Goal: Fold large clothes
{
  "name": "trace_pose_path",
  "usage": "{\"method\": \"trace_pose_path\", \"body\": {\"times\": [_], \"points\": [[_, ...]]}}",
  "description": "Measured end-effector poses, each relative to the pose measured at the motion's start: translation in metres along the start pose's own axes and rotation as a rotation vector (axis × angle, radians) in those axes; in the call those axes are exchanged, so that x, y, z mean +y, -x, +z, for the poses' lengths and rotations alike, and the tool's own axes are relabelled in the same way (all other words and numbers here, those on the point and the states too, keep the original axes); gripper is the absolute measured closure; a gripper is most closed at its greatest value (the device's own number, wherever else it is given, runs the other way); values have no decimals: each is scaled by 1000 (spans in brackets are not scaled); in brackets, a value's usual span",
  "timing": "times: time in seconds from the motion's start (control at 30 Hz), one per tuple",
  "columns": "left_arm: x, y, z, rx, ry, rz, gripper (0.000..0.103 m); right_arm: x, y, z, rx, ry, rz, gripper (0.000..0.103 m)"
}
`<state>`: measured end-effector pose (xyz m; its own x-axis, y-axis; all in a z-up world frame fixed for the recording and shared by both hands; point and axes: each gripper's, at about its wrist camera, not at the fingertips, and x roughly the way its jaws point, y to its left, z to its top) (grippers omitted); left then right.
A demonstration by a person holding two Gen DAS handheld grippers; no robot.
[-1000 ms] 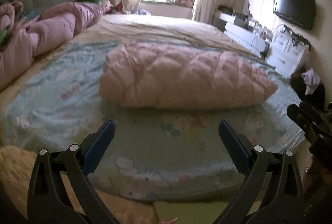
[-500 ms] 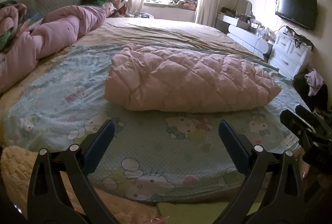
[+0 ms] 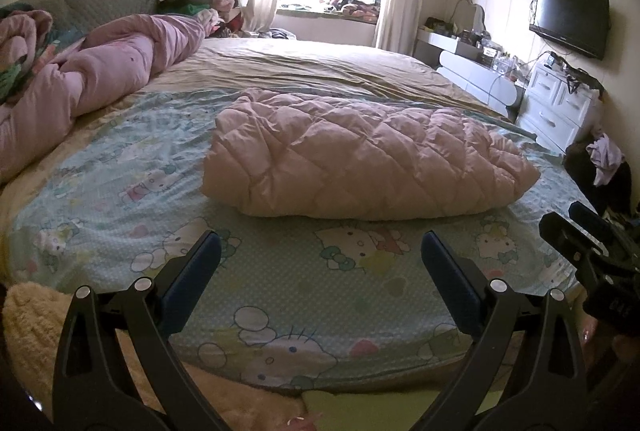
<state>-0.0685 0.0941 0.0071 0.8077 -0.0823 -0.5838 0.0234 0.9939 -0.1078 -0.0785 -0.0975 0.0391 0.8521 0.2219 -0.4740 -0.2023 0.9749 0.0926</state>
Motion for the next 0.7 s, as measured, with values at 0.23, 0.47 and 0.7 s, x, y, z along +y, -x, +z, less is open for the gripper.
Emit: {"method": "trace_pose_path", "body": {"times": [0.23,0.47,0.7], "points": [[2,2,1,2,2,12,9,0,1,0,5,-1,1,4],[2,2,0,0,1,12,9,0,1,0,6,1,1,4],[2,2,1,-1,0,16,9,-3,2,-3,11,8,-1,4]]}}
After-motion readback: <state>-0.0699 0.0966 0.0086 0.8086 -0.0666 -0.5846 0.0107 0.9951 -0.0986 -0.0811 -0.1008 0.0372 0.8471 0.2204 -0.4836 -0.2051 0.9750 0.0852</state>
